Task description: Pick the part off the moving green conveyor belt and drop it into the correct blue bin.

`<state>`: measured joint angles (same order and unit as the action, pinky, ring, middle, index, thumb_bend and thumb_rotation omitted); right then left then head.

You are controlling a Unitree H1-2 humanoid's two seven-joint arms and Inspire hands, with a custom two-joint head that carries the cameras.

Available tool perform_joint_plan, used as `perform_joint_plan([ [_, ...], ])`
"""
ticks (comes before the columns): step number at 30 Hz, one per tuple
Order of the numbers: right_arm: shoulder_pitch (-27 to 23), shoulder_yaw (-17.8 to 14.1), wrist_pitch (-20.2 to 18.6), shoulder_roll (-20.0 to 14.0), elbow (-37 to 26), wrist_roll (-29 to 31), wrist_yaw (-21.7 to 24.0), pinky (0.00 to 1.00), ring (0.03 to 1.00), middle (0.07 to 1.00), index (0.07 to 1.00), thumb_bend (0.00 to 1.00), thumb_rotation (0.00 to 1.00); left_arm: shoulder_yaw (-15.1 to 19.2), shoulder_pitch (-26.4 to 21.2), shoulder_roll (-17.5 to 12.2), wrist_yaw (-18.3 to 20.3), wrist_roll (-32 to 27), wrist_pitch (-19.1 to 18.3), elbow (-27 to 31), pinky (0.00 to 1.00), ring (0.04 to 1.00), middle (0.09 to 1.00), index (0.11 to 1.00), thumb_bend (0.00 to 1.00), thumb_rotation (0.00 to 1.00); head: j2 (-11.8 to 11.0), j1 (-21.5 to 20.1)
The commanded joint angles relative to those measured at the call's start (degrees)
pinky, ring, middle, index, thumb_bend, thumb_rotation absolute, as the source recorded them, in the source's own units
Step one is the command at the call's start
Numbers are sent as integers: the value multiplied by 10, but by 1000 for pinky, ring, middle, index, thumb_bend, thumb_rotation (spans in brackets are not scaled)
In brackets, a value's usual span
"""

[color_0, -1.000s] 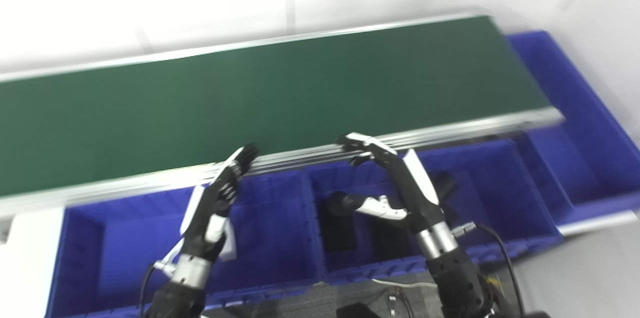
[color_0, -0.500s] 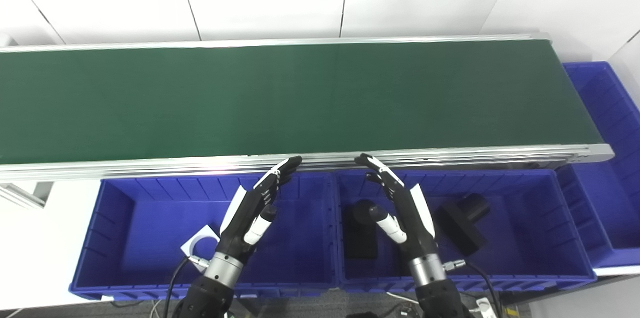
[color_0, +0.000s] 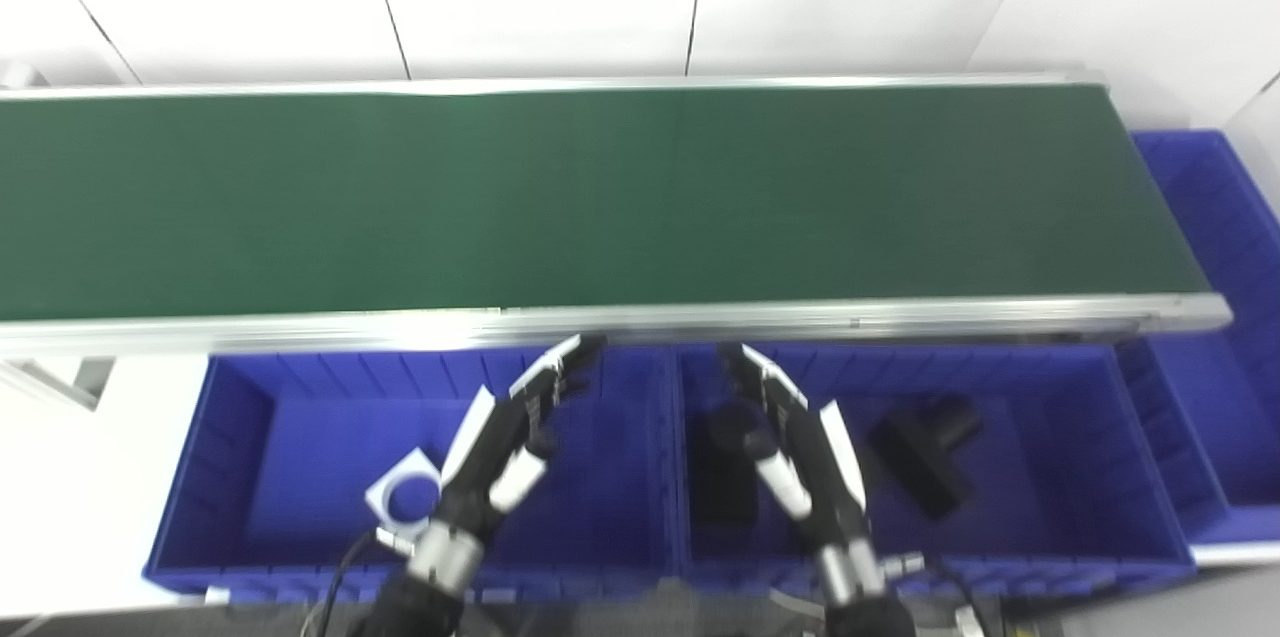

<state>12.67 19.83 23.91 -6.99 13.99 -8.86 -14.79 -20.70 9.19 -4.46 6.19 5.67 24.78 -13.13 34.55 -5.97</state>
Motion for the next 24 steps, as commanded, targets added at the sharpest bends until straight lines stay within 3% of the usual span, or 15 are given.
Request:
perform_joint_plan([
  [1, -9, -2, 30, 3, -9, 3, -6, 820, 857, 870, 847, 850, 1000, -10, -7, -5, -18, 6, 21, 7, 875, 908, 909, 869, 747, 1000, -1, 1],
  [9, -13, -5, 30, -1, -3, 11, 2, 831, 856, 871, 846, 850, 1000, -28, -11, -9, -32, -2, 21, -5, 931, 931, 918, 874, 754, 1000, -7, 10],
  [15, -18, -9, 30, -1, 4, 15, 4, 813, 844, 862, 839, 851, 1000, -41, -22, -10, -55, 12, 21, -22, 891, 912, 914, 871, 805, 1000, -8, 17],
  [24, -16, -13, 30, -2, 2, 15, 11, 814, 843, 855, 843, 862, 1000, -53, -24, -17, -67, 9, 22, -15, 901, 918, 917, 875, 782, 1000, 1, 13],
])
